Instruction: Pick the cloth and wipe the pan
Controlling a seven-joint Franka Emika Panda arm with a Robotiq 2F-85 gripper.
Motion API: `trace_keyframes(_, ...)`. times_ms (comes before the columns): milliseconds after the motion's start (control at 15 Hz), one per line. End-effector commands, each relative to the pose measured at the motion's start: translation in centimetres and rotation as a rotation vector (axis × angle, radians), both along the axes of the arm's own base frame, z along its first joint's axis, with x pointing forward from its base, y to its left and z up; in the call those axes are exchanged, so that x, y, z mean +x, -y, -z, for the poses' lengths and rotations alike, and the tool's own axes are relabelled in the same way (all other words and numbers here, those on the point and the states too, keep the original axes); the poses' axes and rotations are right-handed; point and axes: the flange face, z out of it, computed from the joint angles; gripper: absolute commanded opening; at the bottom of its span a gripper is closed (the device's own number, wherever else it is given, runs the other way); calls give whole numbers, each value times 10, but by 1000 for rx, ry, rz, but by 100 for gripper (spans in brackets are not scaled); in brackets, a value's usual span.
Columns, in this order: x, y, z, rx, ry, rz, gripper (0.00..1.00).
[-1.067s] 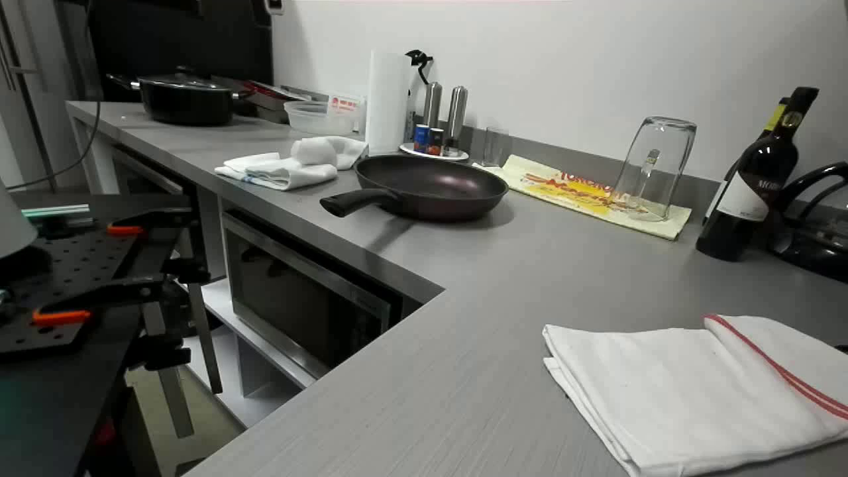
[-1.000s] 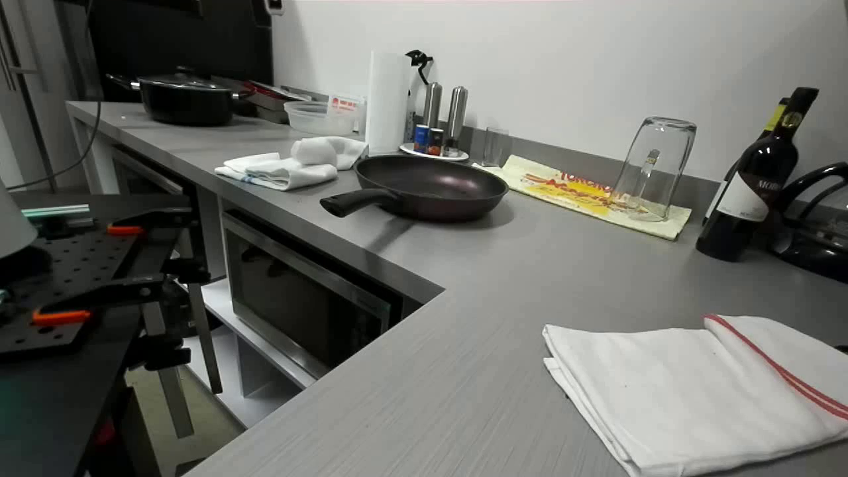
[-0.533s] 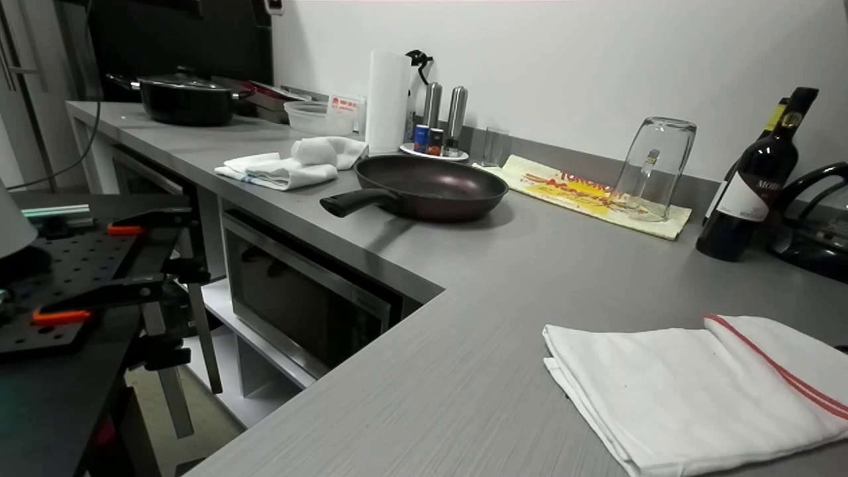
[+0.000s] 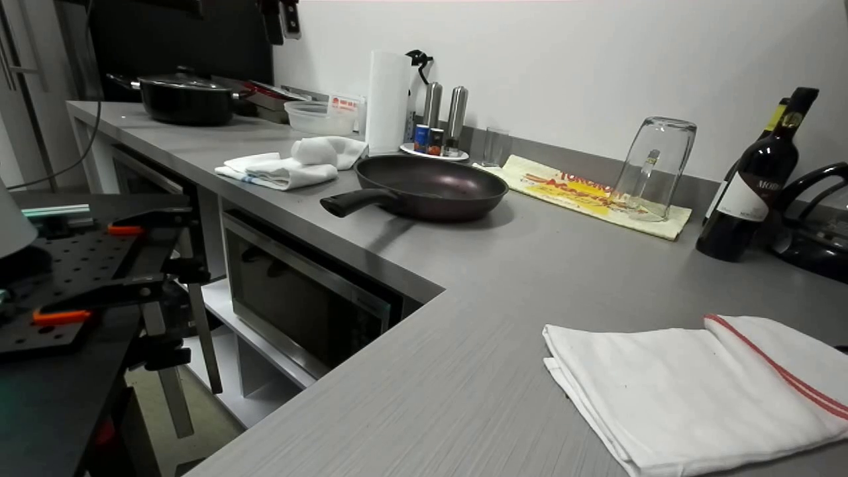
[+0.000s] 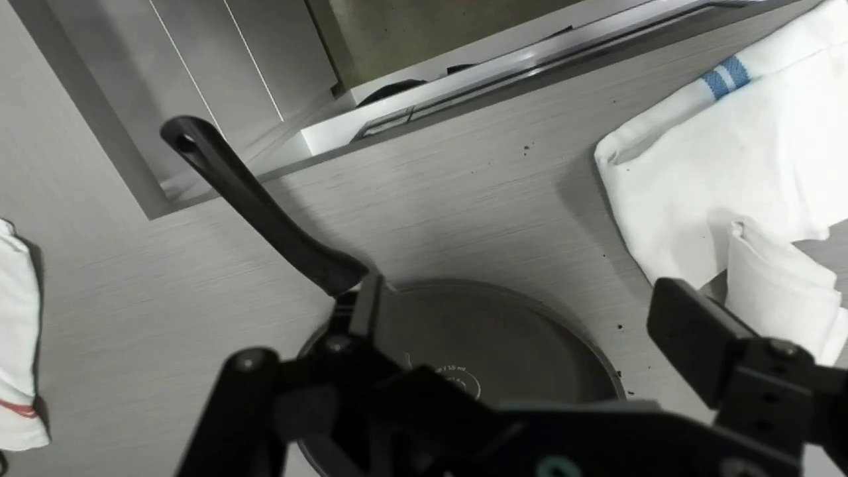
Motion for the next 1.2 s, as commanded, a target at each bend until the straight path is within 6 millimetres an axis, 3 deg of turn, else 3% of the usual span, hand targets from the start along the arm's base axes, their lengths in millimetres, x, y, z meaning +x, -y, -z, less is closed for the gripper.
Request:
trace_keyframes(0, 51, -18, 22, 49, -9, -106, 100)
trace_keyframes(267, 101, -43, 51, 94, -45, -199, 100)
trace_keyframes(600, 148, -92, 78, 180, -133, -290, 100)
trace_keyframes(867, 174, -122, 93, 210, -173, -315, 100)
trace_keyframes(1133, 183, -155, 113, 235, -213, -380, 100)
